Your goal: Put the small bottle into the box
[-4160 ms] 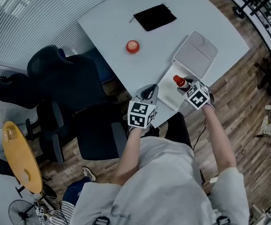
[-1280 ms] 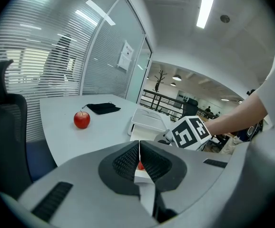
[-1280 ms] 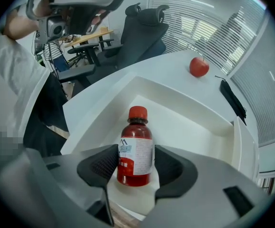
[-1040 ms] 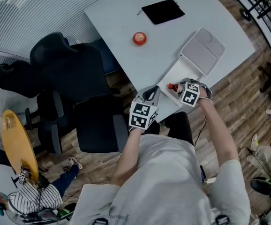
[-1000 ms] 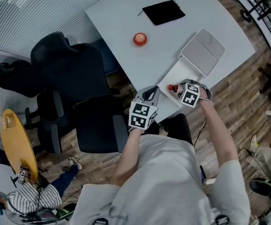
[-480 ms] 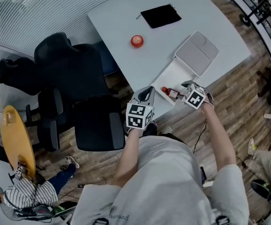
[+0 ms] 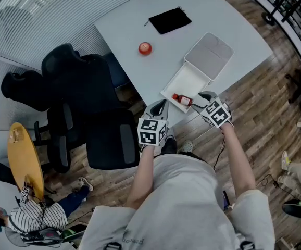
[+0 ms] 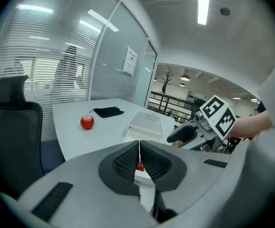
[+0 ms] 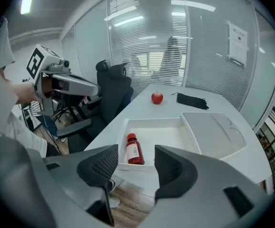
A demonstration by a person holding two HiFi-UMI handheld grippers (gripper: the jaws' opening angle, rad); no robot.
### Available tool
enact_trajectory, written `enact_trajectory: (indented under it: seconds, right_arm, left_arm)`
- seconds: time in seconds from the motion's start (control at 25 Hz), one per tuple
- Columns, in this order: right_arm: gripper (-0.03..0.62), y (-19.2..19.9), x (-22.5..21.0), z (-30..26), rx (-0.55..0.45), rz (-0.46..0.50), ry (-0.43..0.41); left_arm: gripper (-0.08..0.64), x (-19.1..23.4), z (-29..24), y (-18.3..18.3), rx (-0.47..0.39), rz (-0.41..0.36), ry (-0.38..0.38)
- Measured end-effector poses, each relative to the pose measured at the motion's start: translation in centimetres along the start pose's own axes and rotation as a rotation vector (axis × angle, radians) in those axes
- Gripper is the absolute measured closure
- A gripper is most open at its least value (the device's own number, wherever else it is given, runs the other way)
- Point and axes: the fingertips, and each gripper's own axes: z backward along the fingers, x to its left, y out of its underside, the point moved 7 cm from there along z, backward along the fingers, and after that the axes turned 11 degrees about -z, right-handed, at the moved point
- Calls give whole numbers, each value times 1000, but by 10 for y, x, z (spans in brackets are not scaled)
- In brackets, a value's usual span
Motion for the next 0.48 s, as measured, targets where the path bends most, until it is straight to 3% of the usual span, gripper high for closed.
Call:
enact_trajectory:
  seconds: [0.48]
  right_arm:
    - [348,21,15,46,-196,-170,68]
  left_arm:
    - [531,-35,22,14,9,-15,-3]
